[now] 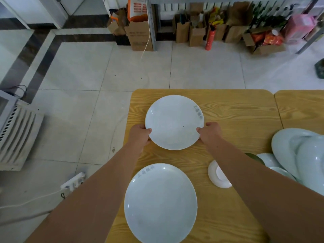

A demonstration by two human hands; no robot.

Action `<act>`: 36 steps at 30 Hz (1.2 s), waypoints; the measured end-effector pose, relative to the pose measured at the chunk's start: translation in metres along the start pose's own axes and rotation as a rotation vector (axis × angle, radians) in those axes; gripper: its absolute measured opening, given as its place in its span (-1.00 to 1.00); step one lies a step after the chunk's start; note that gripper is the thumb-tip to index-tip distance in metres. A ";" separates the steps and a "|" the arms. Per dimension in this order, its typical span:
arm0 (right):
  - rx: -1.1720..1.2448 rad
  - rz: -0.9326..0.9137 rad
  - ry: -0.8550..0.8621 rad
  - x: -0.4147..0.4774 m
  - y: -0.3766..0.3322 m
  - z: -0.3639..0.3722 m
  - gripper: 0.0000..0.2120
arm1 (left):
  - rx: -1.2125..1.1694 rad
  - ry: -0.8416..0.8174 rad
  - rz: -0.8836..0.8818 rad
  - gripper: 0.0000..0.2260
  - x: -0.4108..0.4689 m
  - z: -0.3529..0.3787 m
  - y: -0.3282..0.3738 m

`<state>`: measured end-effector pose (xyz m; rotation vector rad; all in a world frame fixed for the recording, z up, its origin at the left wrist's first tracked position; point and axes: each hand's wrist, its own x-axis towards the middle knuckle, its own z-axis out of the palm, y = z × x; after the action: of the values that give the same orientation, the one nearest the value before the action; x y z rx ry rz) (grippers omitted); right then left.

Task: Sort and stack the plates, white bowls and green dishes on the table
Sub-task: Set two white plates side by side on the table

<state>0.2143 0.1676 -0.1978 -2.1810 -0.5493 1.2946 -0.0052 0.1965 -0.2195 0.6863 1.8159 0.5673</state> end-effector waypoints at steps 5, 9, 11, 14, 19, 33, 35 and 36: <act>0.043 0.077 -0.049 0.007 0.002 0.001 -0.88 | -0.014 0.020 -0.049 -0.77 0.006 0.004 0.000; 0.086 0.120 -0.074 0.009 0.002 0.001 -0.79 | -0.018 0.031 -0.091 -0.80 0.007 0.006 0.002; 0.099 0.136 -0.054 0.009 0.002 0.001 -0.73 | -0.031 0.019 -0.107 -0.81 0.004 0.006 0.003; 0.085 0.090 -0.034 0.005 0.002 -0.002 -0.84 | -0.066 -0.004 -0.132 -0.74 0.000 0.004 0.003; 0.135 0.003 -0.027 -0.024 0.002 -0.003 -0.80 | -0.174 -0.008 -0.190 -0.75 -0.020 -0.003 0.008; 0.366 -0.176 0.002 -0.171 0.037 0.000 -0.76 | -0.511 -0.154 -0.081 -0.88 -0.149 -0.054 -0.039; 0.362 -0.188 -0.022 -0.186 0.044 -0.005 -0.76 | -0.467 -0.107 -0.031 -0.97 -0.157 -0.068 -0.048; 0.344 -0.196 -0.027 -0.194 0.049 -0.008 -0.78 | -0.435 -0.072 -0.011 -0.90 -0.160 -0.076 -0.052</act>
<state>0.1367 0.0139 -0.0962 -1.7849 -0.4953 1.2147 -0.0436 0.0437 -0.1222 0.3933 1.5565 0.8844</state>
